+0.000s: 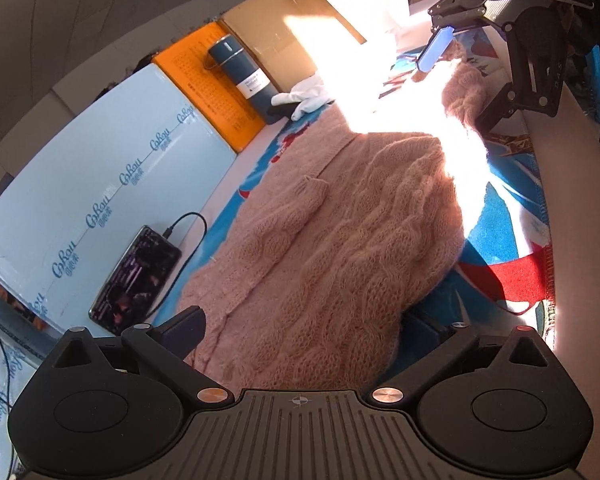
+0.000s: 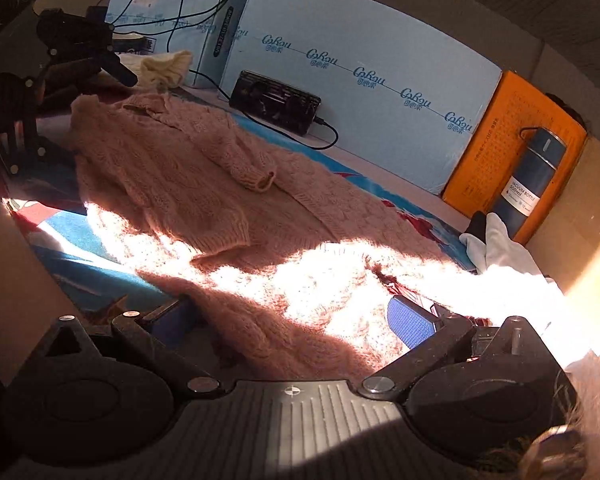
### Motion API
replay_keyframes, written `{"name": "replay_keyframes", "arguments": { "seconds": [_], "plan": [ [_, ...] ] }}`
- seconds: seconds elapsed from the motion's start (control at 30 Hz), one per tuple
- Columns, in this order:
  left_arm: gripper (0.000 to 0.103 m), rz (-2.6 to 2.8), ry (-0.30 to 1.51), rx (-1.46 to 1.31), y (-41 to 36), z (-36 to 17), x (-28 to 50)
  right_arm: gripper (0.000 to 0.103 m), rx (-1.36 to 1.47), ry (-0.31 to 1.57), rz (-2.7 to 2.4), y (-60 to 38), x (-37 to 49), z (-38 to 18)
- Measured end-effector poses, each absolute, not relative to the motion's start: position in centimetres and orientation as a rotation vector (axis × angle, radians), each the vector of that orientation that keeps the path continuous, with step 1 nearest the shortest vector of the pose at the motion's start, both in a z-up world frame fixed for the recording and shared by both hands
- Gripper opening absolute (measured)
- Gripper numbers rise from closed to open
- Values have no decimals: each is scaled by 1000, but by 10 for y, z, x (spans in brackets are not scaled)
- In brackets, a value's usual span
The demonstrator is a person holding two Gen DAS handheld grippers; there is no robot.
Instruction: Fold clothes
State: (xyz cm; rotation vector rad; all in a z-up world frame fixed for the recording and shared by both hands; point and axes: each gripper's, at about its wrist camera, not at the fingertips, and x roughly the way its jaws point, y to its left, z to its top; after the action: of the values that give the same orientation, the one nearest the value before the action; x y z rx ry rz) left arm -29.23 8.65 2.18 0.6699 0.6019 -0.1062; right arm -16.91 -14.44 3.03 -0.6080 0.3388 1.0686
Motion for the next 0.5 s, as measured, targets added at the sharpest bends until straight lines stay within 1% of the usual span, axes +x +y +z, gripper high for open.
{"name": "replay_keyframes", "arguments": {
  "seconds": [0.03, 0.1, 0.13, 0.17, 0.2, 0.23, 0.27, 0.3, 0.33, 0.37, 0.4, 0.5],
  "plan": [
    [102, -107, 600, 654, 90, 22, -292, 102, -598, 342, 1063, -145, -167, 31],
    [93, -92, 601, 588, 103, 21, -295, 102, -563, 361, 1028, -151, -157, 30],
    [76, -97, 607, 551, 109, 21, -296, 102, -534, 379, 993, -157, -149, 29],
    [53, -100, 613, 525, 113, 21, -297, 102, -504, 397, 958, -164, -141, 28],
    [42, -90, 620, 513, 115, 20, -297, 98, -474, 408, 931, -170, -136, 27],
    [26, -85, 623, 507, 117, 20, -298, 93, -443, 418, 906, -176, -131, 27],
    [20, -98, 620, 493, 118, 19, -300, 86, -422, 421, 907, -180, -131, 27],
    [17, -108, 615, 479, 118, 20, -304, 66, -402, 423, 913, -183, -131, 27],
    [15, -117, 610, 465, 118, 21, -307, 40, -383, 424, 920, -187, -132, 28],
    [14, -126, 606, 451, 118, 23, -310, 28, -369, 427, 944, -188, -135, 29],
    [14, -127, 595, 426, 120, 26, -314, 20, -357, 418, 965, -190, -139, 32],
    [14, -77, 511, 269, 135, 37, -322, 18, -301, 365, 977, -196, -138, 45]
  ]
}}
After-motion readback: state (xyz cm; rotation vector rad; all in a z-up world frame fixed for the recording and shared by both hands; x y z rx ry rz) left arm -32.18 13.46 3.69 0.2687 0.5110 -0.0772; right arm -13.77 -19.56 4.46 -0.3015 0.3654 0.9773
